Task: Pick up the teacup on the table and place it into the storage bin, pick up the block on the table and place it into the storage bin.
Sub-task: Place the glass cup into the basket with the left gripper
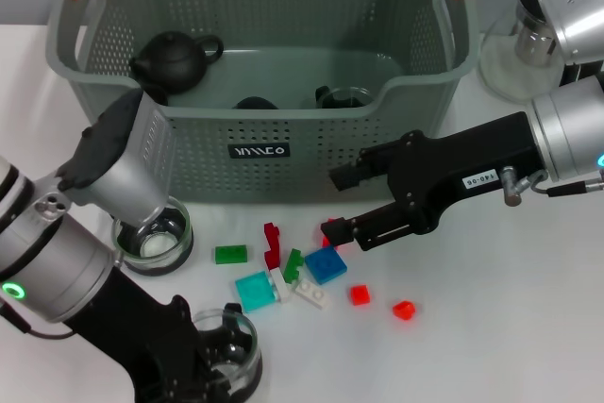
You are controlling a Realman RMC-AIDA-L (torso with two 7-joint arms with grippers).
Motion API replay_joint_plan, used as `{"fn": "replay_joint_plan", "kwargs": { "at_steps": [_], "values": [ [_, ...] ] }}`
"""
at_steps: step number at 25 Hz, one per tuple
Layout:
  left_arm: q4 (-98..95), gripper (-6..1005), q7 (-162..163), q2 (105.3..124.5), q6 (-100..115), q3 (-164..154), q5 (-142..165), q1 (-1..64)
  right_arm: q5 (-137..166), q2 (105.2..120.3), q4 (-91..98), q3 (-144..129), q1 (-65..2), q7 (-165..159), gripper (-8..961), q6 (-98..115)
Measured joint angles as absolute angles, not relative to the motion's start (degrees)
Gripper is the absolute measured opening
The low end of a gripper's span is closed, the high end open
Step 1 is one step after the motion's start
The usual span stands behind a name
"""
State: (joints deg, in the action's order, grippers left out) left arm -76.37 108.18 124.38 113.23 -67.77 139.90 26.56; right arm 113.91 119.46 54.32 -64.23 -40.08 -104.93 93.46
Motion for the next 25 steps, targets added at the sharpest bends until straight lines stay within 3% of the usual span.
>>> {"fn": "replay_joint_plan", "kwargs": {
  "at_steps": [18, 25],
  "values": [
    [-78.3, 52, 108.6, 124.31, 111.4, -64.7, 132.9, 25.6, 114.8, 118.68, 53.6, -63.8, -39.7, -103.6, 825, 94.4],
    [-78.3, 53, 111.0, 124.28, 115.0, -58.7, 124.5, 26.6, 119.6, 117.45, 53.5, -63.7, -37.8, -103.1, 825, 97.9]
  ]
}}
